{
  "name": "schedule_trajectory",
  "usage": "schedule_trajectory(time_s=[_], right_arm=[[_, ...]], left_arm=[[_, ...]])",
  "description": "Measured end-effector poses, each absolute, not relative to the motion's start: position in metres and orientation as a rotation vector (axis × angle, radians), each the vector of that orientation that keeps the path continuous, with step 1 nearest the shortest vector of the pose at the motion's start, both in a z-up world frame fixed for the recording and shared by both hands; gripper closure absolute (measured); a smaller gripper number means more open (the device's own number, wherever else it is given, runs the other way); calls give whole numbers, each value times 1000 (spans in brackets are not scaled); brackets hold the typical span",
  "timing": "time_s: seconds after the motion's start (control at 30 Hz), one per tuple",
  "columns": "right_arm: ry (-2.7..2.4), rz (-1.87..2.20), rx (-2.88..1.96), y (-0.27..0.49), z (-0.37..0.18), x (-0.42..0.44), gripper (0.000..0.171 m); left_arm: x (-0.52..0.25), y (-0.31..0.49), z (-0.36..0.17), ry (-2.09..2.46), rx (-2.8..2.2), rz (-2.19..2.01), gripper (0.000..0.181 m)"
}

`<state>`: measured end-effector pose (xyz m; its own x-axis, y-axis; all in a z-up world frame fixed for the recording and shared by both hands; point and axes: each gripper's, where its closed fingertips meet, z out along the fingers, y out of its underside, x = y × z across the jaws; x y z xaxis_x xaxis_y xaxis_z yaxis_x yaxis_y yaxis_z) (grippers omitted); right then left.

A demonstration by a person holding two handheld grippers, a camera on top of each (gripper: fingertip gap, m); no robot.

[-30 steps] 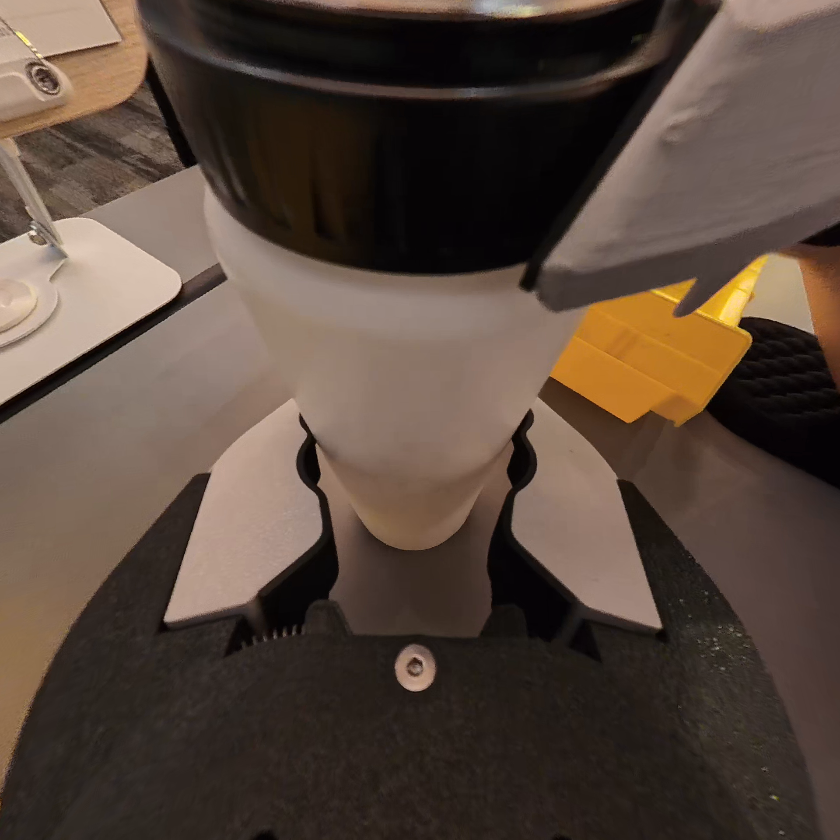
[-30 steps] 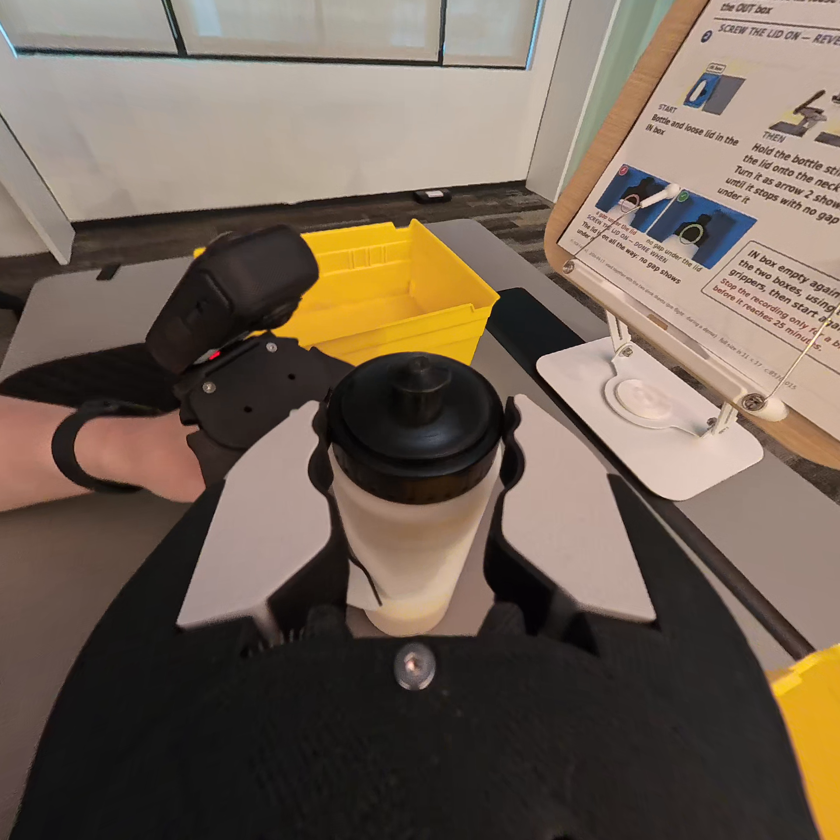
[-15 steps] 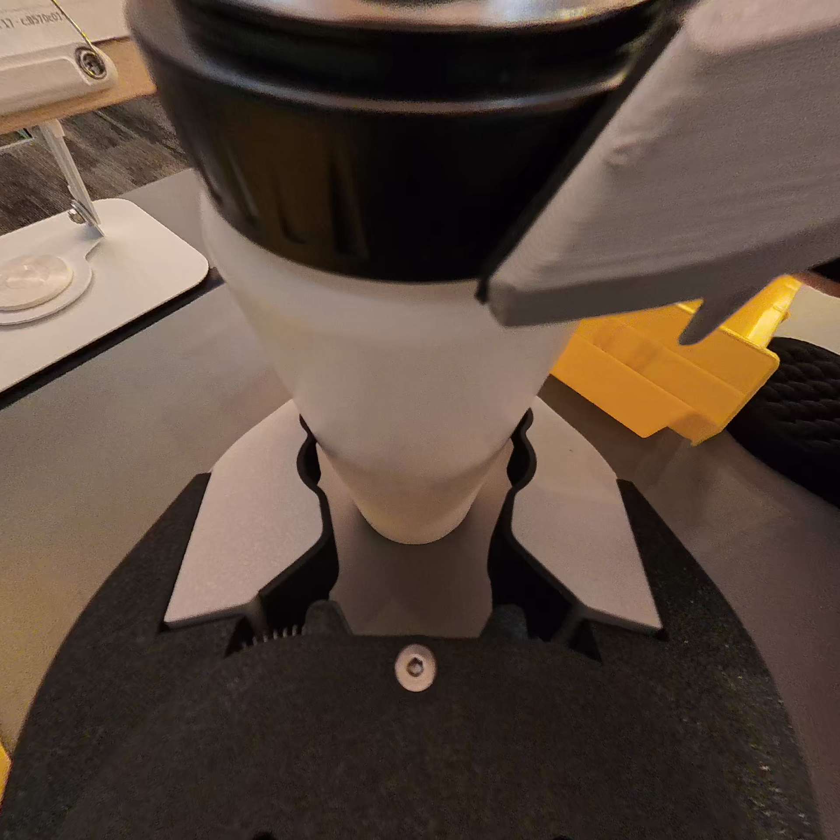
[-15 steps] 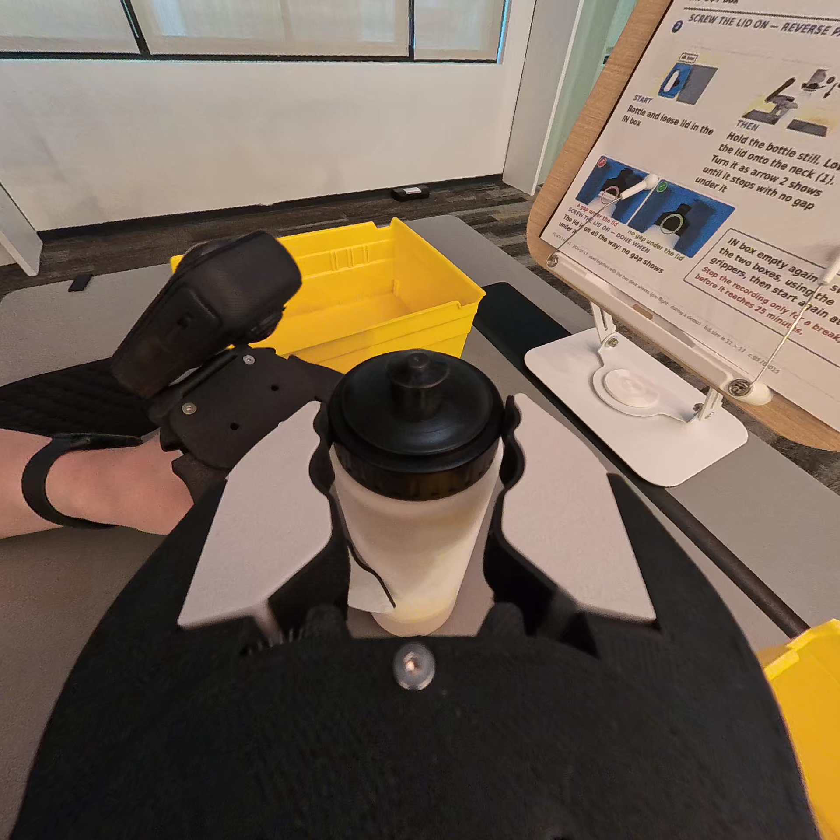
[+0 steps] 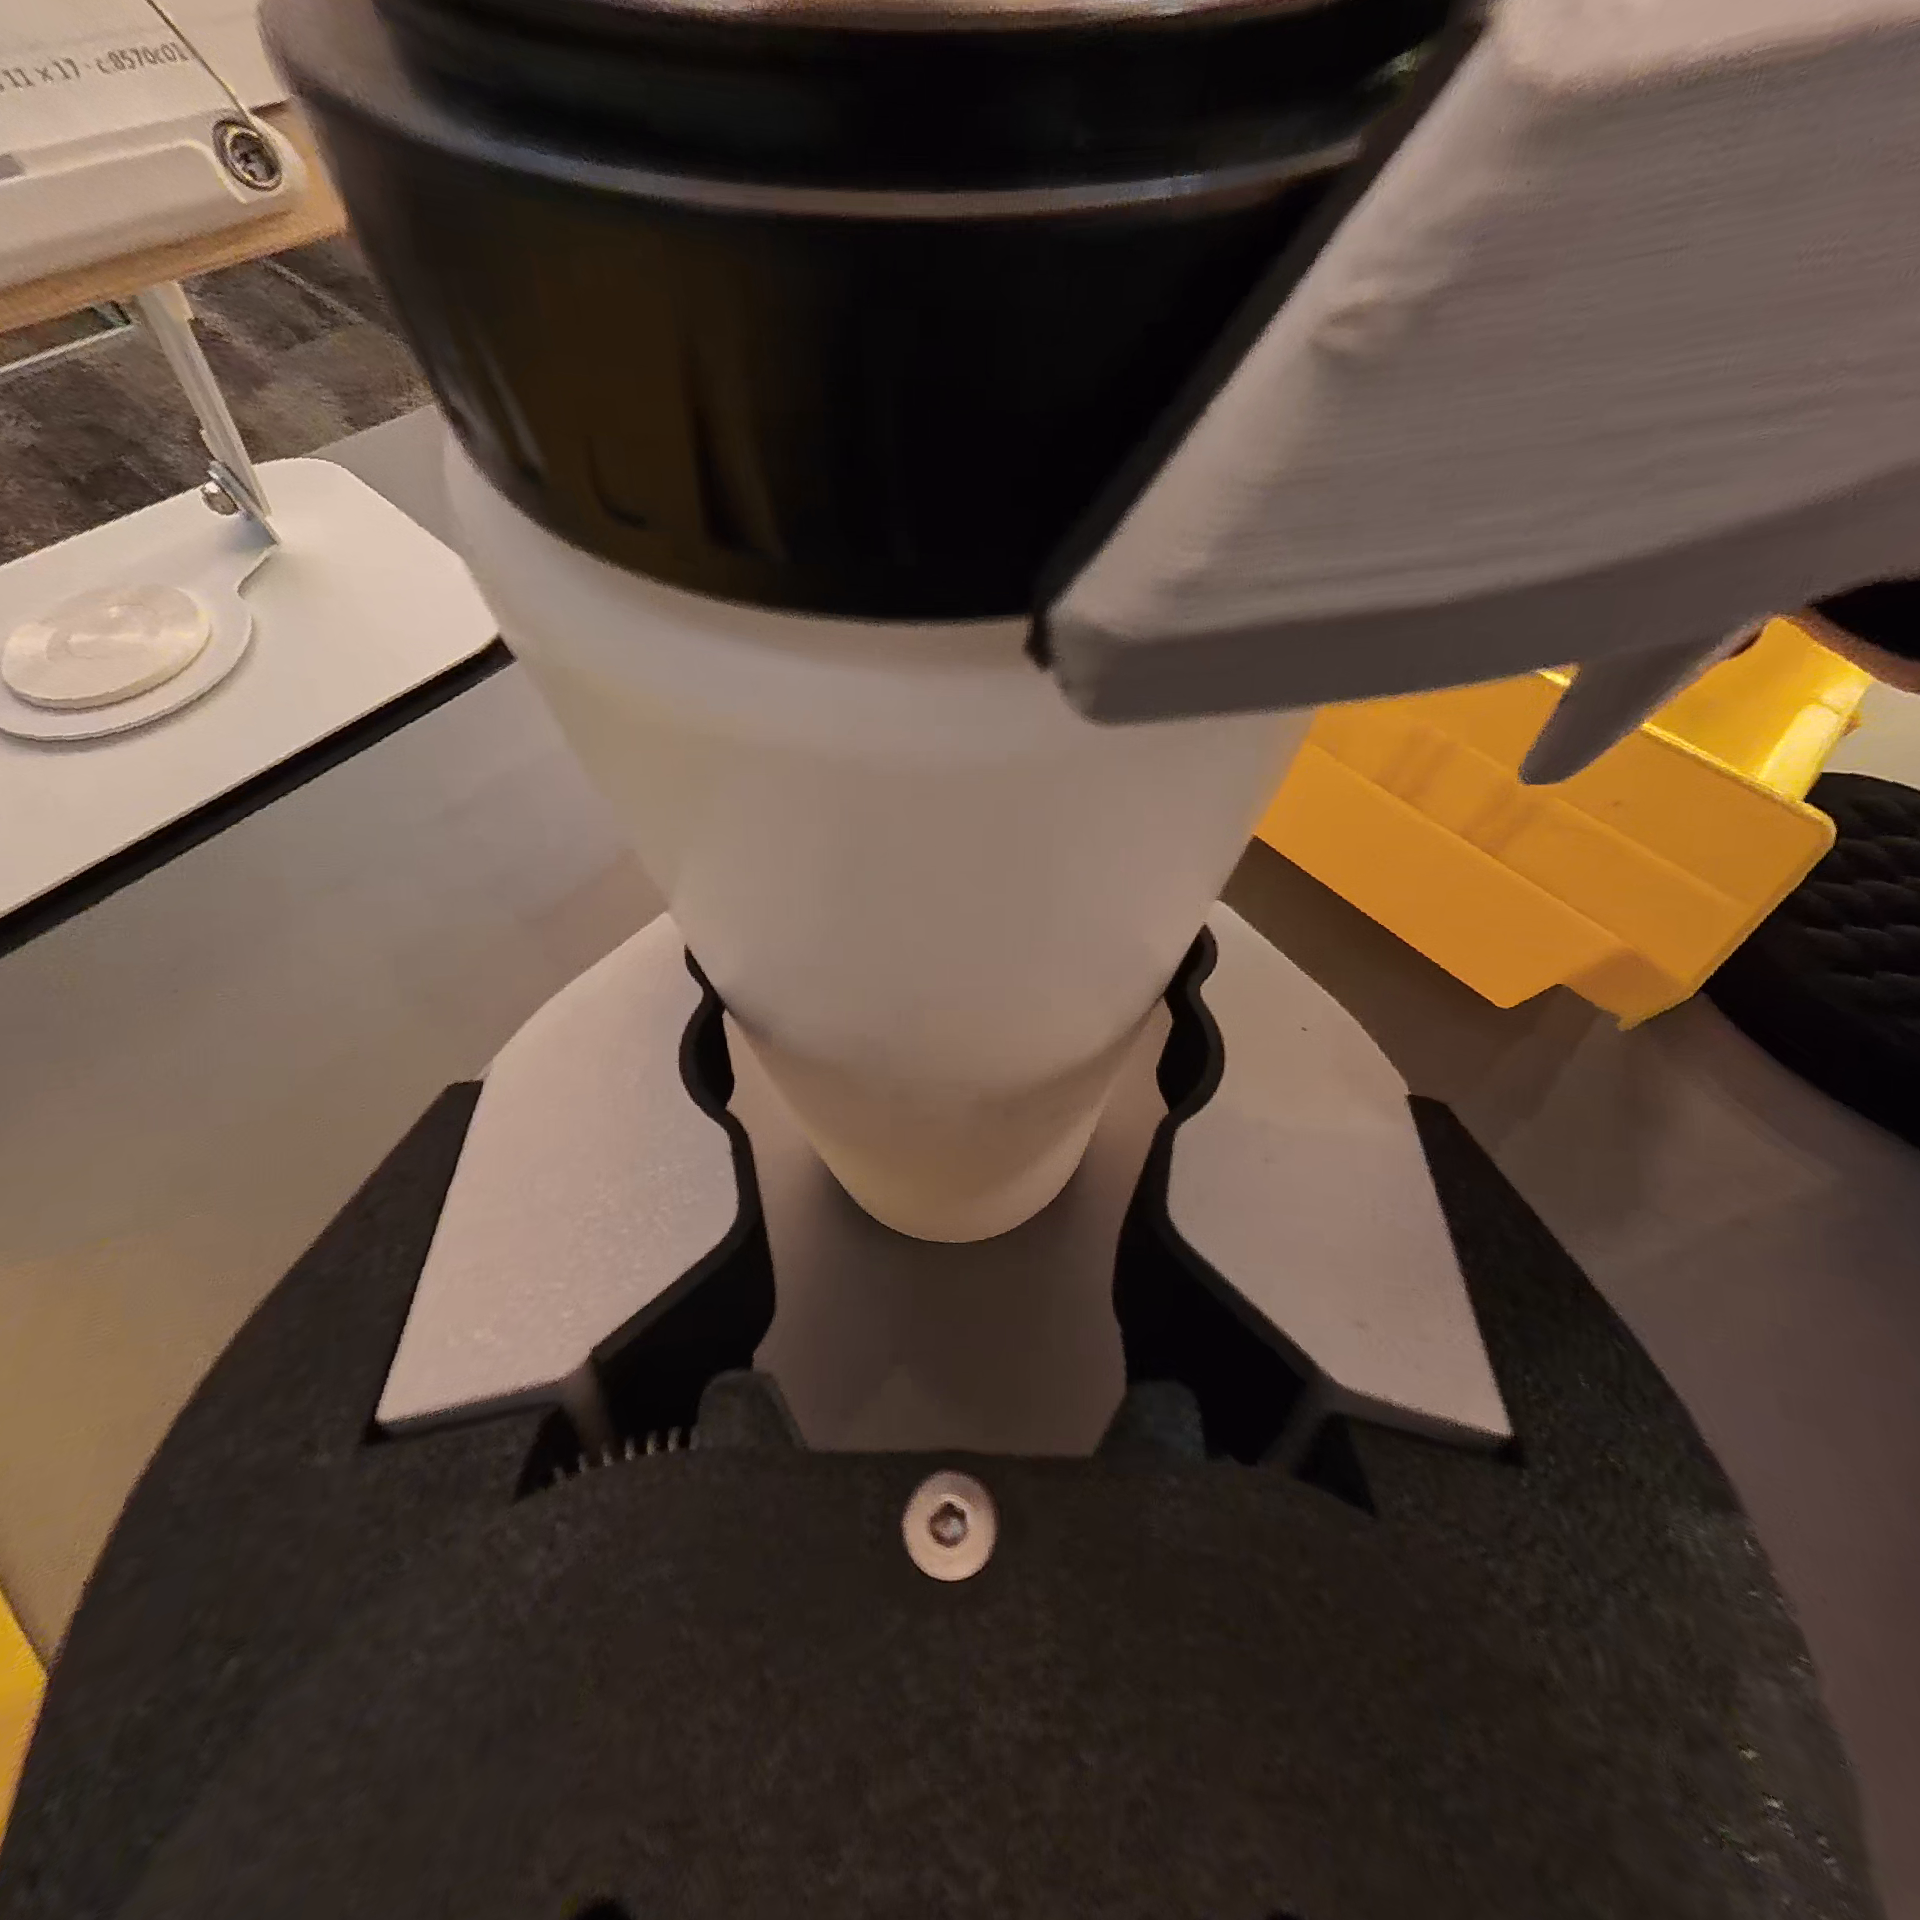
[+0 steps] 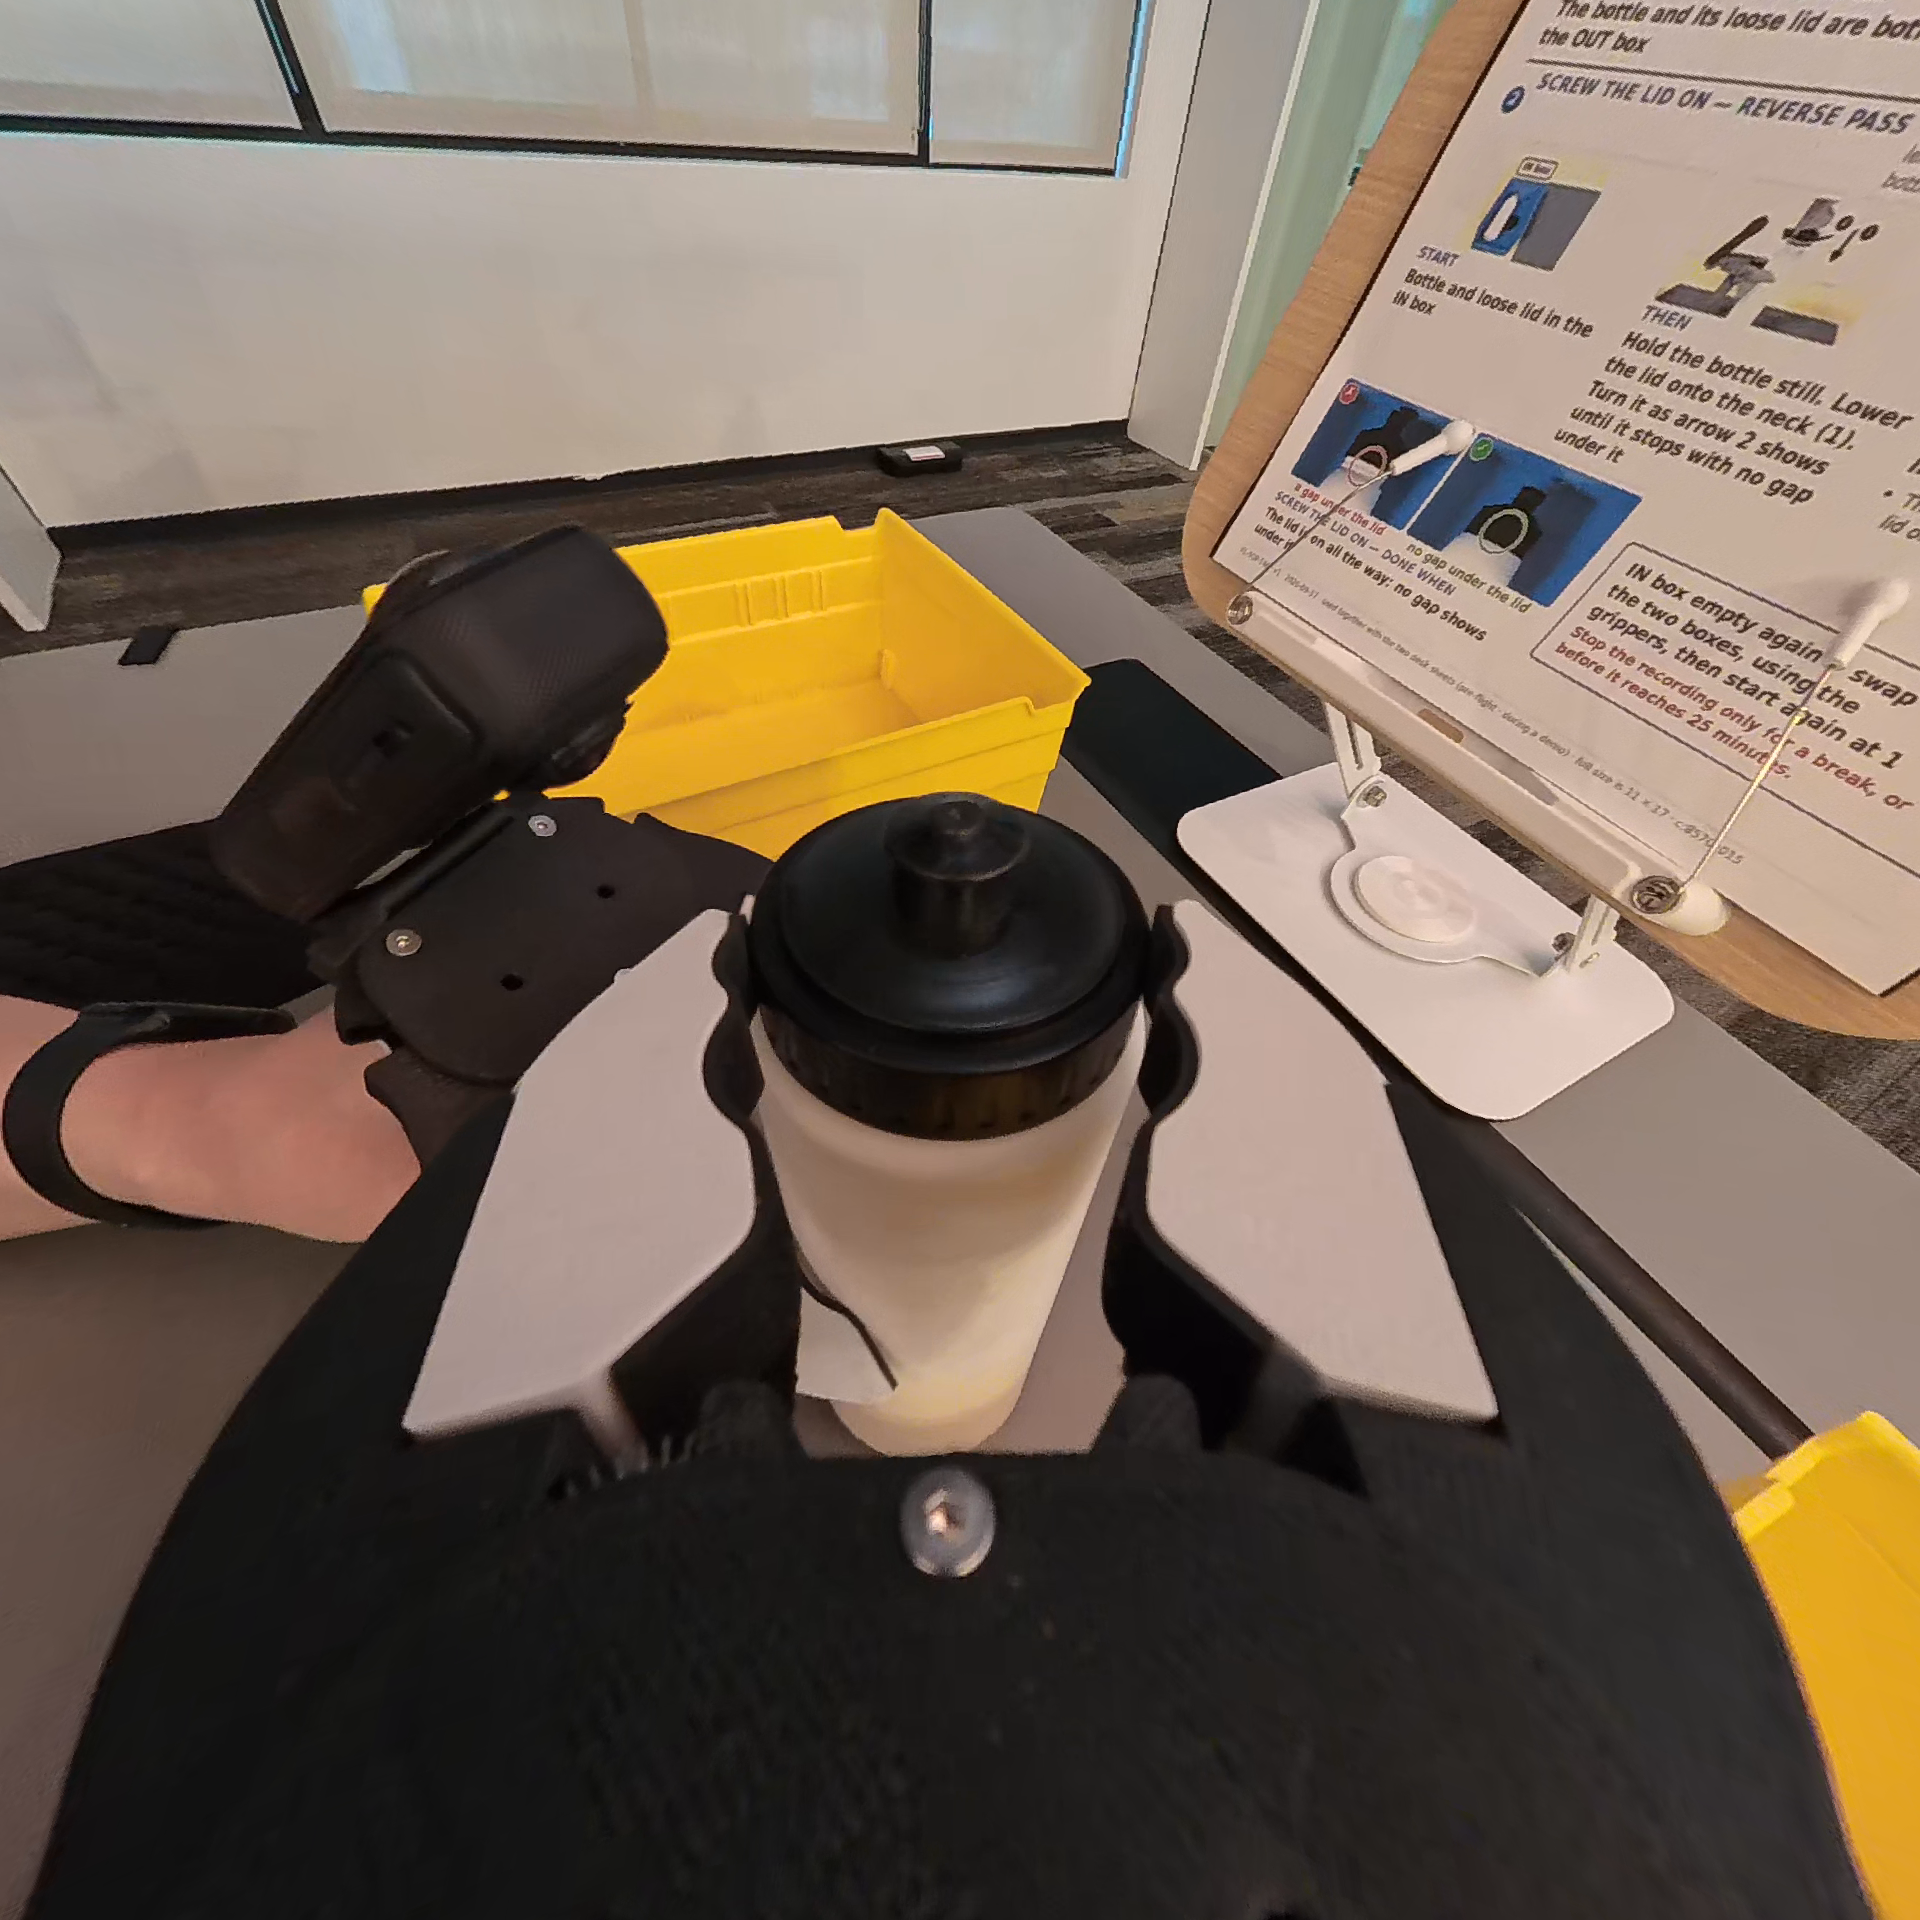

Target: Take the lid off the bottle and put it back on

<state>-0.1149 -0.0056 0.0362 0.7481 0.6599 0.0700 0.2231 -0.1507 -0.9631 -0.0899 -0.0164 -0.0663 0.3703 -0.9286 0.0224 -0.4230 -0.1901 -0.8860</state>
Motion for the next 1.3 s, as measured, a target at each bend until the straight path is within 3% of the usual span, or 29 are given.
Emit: schedule_trajectory(time_s=[0.73,0.77,0.83,1.13,1.3], right_arm=[[-608,431,-1667,4,38,-110,98],[-613,442,-1667,4,39,-110,91],[-623,478,-1682,1,43,-108,81],[-531,1080,-1499,-49,116,-99,87],[-512,1073,-1624,-38,92,-105,88]], left_arm=[[-93,-7,-65,1143,-1779,-688,100],[-93,-9,-63,1153,-1785,-726,100],[-93,-16,-52,1157,-1780,-860,100],[-118,-50,34,1111,-1650,-1454,101],[-121,-51,41,1095,-1632,-1450,101]])
